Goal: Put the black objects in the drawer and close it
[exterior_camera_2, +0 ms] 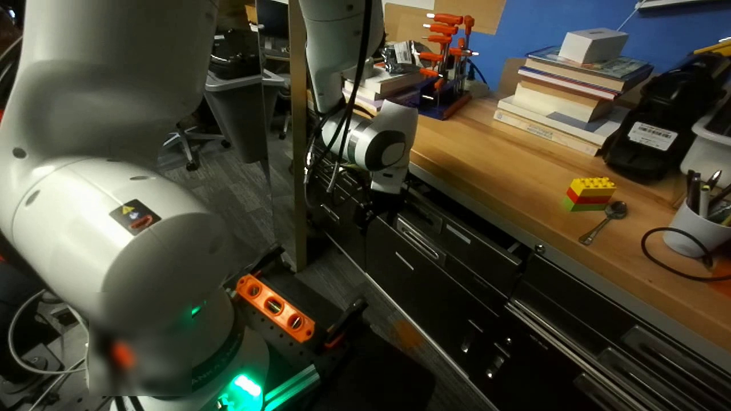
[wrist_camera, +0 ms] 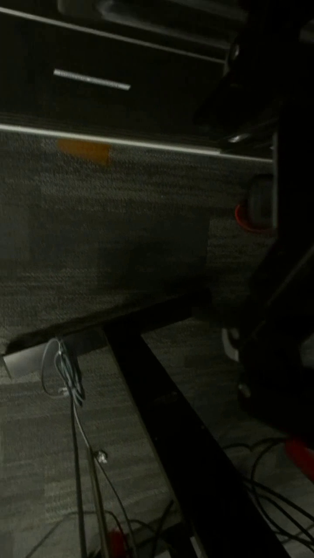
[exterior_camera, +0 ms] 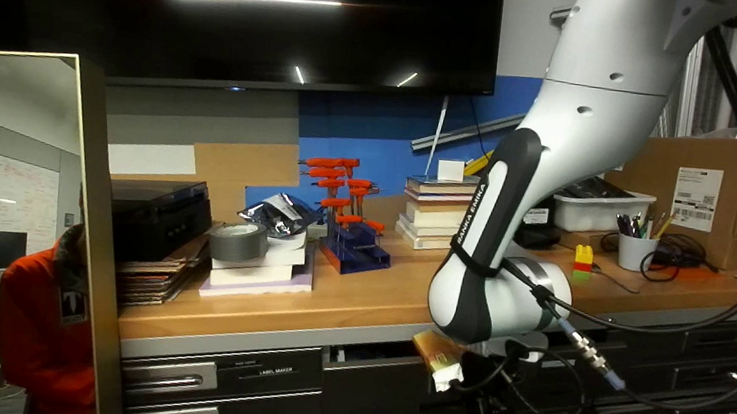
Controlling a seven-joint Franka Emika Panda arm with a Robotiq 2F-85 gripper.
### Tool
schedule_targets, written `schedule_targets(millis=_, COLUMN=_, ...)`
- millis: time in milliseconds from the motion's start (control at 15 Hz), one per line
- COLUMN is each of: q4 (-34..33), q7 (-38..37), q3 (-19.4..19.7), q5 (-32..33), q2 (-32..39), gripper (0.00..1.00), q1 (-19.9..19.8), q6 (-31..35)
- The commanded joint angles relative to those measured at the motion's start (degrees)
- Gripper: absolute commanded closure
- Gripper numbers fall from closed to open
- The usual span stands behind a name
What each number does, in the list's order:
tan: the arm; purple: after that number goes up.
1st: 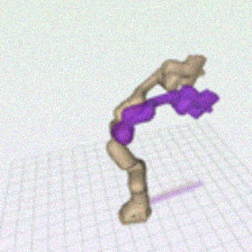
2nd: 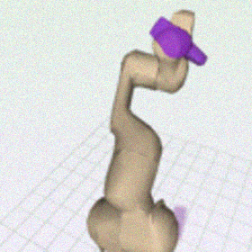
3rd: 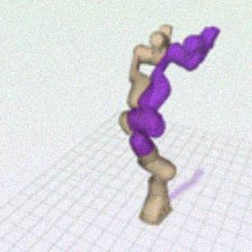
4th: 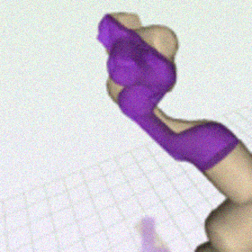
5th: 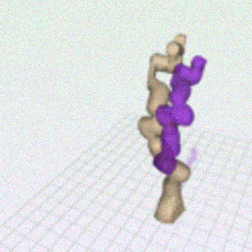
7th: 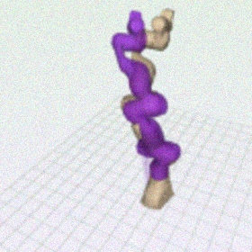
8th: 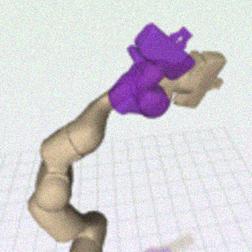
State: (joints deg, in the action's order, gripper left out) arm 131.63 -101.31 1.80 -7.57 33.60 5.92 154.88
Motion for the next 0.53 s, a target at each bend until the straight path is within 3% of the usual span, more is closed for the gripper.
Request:
schedule_targets(millis=0, q4=-5.31, q7=1.92, q3=0.23, q5=-2.75, q2=3.81, gripper=0.00, q1=-0.02, q6=5.47)
schedule_targets(millis=467, q4=-13.97, q7=3.89, q3=1.07, q5=-1.84, q2=9.27, gripper=0.00, q1=1.14, q6=4.33)
